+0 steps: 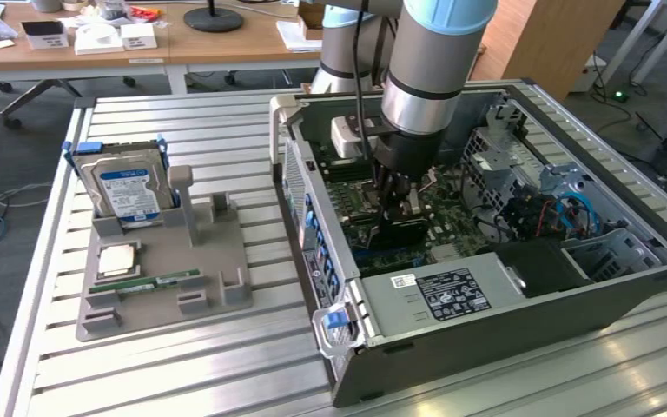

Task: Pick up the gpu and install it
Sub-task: 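Press down on the gpu until it lock into place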

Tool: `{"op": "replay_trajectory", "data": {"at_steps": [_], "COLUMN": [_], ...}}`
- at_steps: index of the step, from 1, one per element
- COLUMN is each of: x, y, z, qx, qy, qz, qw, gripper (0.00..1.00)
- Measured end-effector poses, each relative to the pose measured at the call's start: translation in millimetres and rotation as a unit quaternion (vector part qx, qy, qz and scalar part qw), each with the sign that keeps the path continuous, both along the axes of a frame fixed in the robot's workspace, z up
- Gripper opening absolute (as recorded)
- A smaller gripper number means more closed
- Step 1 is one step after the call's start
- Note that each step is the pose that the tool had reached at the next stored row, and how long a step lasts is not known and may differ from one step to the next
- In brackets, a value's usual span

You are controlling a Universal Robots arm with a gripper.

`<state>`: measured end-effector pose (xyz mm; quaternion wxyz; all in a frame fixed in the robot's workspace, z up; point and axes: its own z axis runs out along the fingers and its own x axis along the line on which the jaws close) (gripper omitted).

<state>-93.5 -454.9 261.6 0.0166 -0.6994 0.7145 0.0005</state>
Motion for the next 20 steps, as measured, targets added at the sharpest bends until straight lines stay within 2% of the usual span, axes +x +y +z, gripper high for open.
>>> {"op": "replay_trajectory", "data": {"at_steps": [2, 20], "x": [-0.1, 1.5], "y": [-0.2, -0.2], "z": [3.2, 32.9], "qx": [-0.0009, -0.0012], "qy": [0.0003, 0.0004], "qz": [0.000, 0.000], "qw": [1.0000, 1.0000], "gripper": [0.11, 0.11]}}
